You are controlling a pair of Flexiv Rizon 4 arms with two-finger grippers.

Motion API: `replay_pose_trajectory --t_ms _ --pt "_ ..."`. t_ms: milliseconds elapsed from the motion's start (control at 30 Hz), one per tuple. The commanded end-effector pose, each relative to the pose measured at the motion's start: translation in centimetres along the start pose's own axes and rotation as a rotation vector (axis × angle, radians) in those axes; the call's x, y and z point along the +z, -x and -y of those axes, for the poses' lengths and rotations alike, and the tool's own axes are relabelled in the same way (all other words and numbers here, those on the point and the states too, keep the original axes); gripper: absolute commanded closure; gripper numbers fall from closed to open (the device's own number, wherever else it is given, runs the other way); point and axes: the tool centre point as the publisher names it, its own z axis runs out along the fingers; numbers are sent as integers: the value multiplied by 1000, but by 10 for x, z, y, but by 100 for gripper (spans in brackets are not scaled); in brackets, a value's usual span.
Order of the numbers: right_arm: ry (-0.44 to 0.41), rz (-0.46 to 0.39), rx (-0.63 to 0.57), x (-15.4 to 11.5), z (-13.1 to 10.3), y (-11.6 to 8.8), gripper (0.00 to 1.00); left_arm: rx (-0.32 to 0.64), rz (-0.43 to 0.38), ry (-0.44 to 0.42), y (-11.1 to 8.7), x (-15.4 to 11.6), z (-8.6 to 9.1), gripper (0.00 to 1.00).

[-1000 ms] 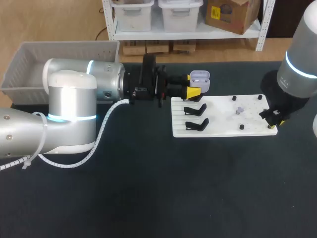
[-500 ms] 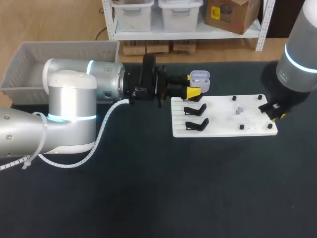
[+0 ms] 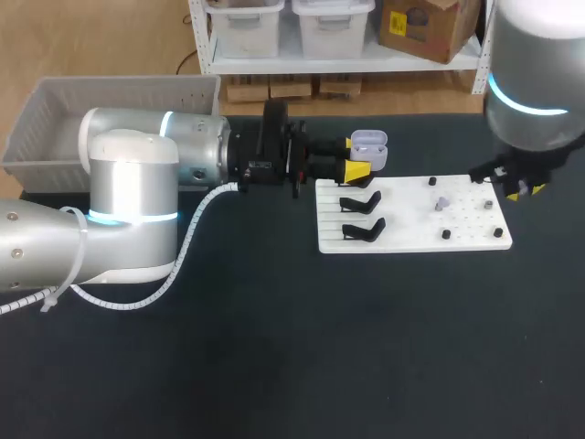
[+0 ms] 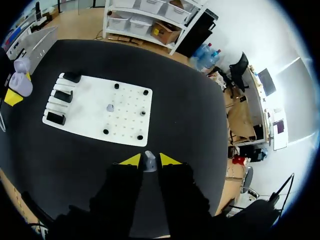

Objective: Pick up each earbud case from the left stands, insert the matching earbuds, close the lid, and place the case in the box.

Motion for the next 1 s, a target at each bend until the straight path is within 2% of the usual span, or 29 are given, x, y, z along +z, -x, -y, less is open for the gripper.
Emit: replay_pose_trajectory --t_ms 33,467,633,733,767,900,1000 --pt "-28 -6 1 -1 -4 2 100 3 2 3 -1 0 1 100" --pt "-28 -6 1 -1 -4 2 100 3 2 3 -1 0 1 100" --pt "-27 -81 137 -15 -32 12 100 3 2 3 -1 0 1 100" --pt "20 -148 258 -25 -44 20 100 3 2 3 -1 0 1 100" --pt "42 -157 299 -28 -46 23 100 3 2 3 -1 0 1 100" --pt "12 -192 423 -38 -56 34 100 3 2 3 -1 0 1 100" --pt "42 -224 514 -42 -57 36 100 3 2 3 -1 0 1 100"
